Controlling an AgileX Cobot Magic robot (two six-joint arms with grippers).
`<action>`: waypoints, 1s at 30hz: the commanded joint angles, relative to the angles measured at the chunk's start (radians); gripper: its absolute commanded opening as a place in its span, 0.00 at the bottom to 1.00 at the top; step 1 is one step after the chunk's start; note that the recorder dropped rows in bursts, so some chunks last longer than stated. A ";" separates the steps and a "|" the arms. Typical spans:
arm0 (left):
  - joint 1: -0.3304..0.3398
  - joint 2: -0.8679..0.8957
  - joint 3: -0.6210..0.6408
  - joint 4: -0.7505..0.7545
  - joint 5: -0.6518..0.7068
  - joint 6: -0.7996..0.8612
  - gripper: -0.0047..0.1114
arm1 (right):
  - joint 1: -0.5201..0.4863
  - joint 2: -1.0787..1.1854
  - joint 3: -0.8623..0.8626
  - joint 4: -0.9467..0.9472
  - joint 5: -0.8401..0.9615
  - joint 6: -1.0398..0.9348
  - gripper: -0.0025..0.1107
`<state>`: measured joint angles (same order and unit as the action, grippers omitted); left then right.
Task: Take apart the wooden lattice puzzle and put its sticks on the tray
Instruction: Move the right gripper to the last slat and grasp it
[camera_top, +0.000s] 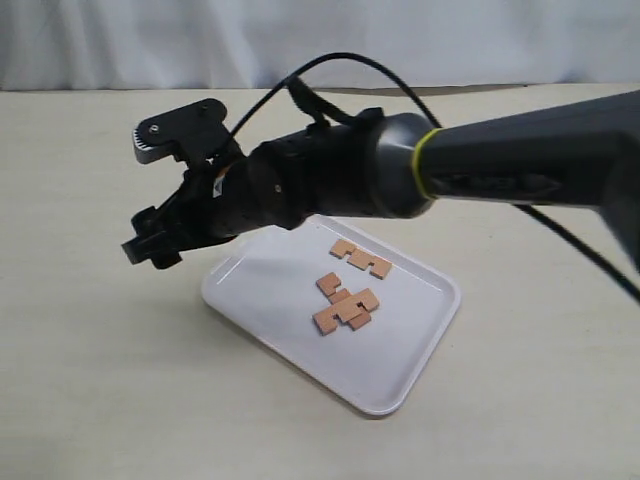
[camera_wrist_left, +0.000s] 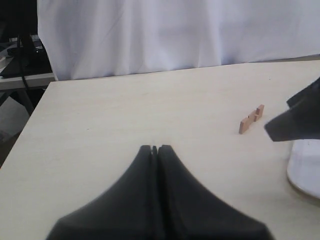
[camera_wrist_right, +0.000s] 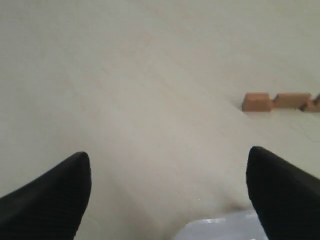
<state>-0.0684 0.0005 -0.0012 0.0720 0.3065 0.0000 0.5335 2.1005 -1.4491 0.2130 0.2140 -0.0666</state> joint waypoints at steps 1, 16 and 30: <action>0.003 -0.001 0.001 -0.003 -0.020 0.000 0.04 | 0.008 0.112 -0.171 -0.090 0.072 0.117 0.71; 0.003 -0.001 0.001 -0.003 -0.020 0.000 0.04 | 0.062 0.328 -0.439 -1.301 0.289 1.501 0.73; 0.003 -0.001 0.001 -0.003 -0.016 0.000 0.04 | 0.012 0.424 -0.440 -1.492 0.259 1.769 0.70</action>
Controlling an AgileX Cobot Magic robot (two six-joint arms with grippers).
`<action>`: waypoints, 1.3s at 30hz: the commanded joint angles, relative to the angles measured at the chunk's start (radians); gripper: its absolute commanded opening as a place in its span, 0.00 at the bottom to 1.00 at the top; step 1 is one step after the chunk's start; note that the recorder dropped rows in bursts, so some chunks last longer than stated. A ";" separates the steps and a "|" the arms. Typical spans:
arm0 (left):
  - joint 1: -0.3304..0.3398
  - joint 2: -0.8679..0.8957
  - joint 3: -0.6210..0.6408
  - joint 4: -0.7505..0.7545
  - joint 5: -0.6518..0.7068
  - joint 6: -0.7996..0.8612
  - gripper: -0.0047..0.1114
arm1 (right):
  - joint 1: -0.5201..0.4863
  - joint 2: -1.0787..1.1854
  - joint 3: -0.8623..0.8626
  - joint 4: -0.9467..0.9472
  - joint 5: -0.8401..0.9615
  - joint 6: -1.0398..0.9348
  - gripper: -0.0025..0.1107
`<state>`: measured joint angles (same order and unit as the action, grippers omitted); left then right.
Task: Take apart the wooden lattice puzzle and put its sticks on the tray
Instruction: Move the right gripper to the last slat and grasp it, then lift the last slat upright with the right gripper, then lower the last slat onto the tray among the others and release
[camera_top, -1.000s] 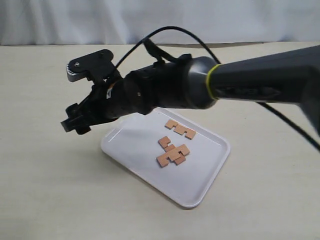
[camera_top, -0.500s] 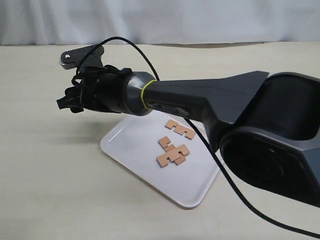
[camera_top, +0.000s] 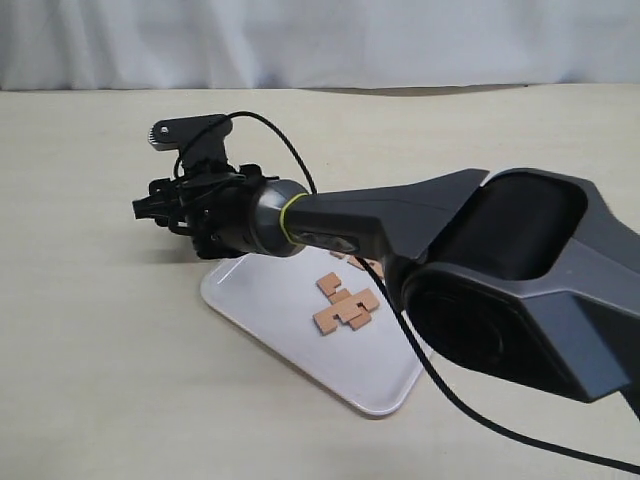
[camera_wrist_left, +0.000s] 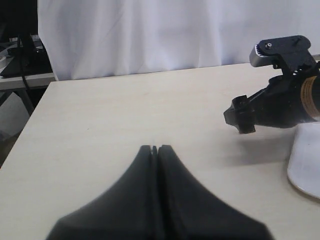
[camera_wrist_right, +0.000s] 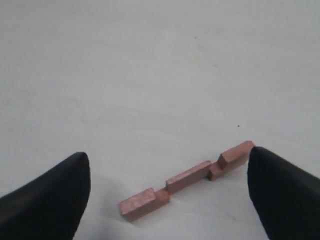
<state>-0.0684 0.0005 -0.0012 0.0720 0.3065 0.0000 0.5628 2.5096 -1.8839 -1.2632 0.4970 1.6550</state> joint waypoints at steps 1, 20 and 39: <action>0.003 -0.001 0.001 -0.003 -0.016 0.000 0.04 | -0.019 0.020 -0.006 -0.016 -0.029 0.066 0.69; 0.003 -0.001 0.001 -0.003 -0.014 0.000 0.04 | 0.022 -0.062 -0.006 0.063 -0.025 -0.147 0.06; 0.003 -0.001 0.001 -0.003 -0.009 0.000 0.04 | 0.018 -0.799 0.784 0.751 -0.170 -1.171 0.06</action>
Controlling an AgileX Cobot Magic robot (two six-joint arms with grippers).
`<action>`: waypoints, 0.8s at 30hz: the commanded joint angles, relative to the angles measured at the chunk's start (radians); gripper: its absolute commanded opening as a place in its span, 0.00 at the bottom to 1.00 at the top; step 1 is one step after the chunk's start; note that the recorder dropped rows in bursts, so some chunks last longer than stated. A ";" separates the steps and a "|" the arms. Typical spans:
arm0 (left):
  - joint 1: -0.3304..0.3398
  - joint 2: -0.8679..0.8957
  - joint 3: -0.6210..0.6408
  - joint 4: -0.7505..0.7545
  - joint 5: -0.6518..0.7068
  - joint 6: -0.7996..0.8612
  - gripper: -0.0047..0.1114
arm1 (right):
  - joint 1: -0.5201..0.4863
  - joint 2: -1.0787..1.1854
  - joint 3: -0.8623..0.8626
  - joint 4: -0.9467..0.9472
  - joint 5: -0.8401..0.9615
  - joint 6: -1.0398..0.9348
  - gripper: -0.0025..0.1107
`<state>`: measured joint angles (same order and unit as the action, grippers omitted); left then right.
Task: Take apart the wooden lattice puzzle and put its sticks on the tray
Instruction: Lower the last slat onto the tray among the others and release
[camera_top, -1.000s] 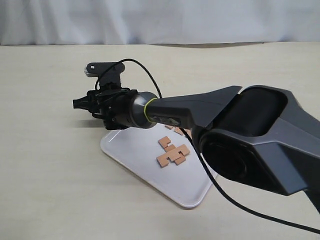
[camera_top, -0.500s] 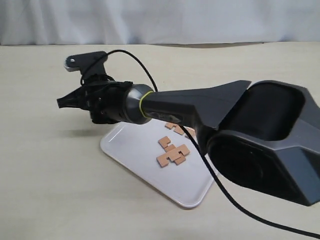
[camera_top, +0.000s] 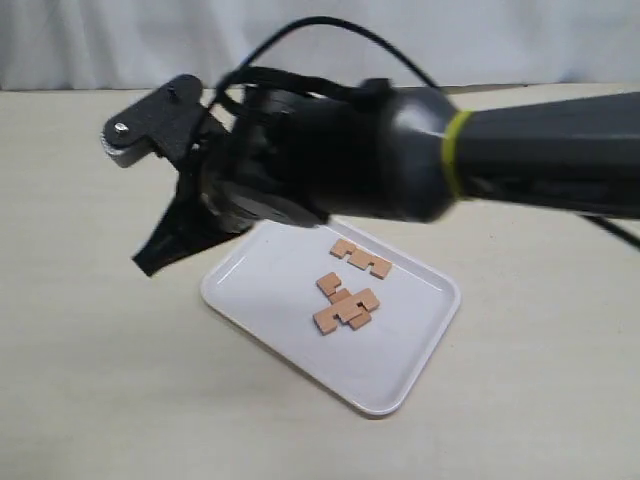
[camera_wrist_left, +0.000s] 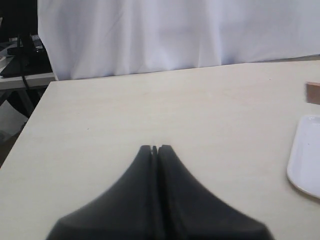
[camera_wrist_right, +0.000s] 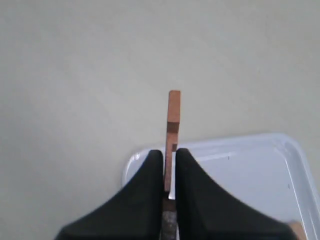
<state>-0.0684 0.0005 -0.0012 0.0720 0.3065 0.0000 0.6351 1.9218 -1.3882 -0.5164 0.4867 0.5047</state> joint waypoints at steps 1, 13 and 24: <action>0.003 -0.001 0.001 -0.003 -0.009 0.000 0.04 | -0.071 -0.254 0.372 0.004 -0.206 -0.019 0.06; 0.003 -0.001 0.001 -0.003 -0.005 0.000 0.04 | -0.381 -0.447 0.882 0.043 -0.796 0.005 0.06; 0.003 -0.001 0.001 -0.005 -0.001 0.000 0.04 | -0.382 -0.261 0.863 0.056 -0.905 -0.026 0.06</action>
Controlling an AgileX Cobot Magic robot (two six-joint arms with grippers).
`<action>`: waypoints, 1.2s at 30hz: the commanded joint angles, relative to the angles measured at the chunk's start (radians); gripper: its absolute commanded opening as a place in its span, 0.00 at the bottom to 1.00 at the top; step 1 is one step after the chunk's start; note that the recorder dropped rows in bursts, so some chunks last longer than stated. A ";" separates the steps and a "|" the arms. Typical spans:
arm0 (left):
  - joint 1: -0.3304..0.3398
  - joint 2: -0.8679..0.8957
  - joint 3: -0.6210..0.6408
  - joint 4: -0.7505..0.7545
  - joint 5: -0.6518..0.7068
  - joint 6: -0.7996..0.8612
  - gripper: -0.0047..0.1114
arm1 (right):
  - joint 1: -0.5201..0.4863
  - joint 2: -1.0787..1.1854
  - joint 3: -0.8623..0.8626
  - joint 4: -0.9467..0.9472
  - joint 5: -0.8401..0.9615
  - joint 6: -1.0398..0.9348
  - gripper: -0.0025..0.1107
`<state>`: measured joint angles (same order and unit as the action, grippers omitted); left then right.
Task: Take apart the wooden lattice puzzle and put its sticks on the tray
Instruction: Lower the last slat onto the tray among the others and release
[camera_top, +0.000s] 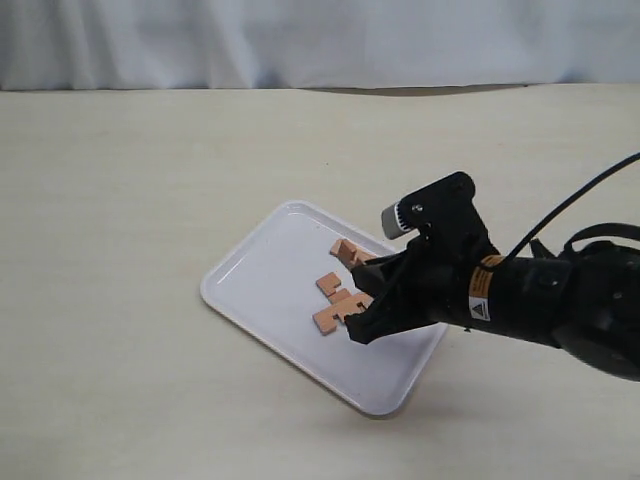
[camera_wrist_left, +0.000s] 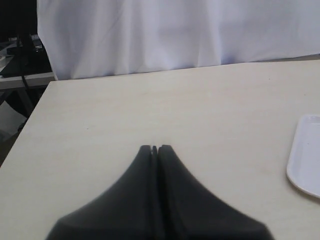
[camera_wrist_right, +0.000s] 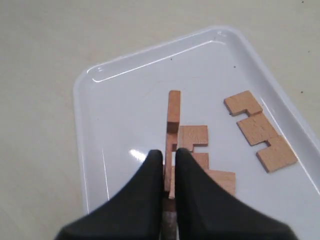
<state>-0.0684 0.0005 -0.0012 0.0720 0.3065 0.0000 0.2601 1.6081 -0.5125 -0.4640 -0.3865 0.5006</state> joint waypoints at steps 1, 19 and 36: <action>0.003 -0.001 0.001 -0.005 -0.001 0.000 0.04 | -0.007 0.068 -0.020 0.003 -0.029 -0.022 0.06; 0.003 -0.001 0.001 -0.005 -0.001 0.000 0.04 | -0.007 0.101 -0.104 0.163 -0.004 -0.122 0.06; 0.003 -0.001 0.001 -0.002 -0.001 0.000 0.04 | -0.001 0.192 -0.197 0.281 0.128 -0.232 0.22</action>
<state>-0.0684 0.0005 -0.0012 0.0720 0.3140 0.0000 0.2585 1.7819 -0.6821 -0.1845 -0.3173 0.2746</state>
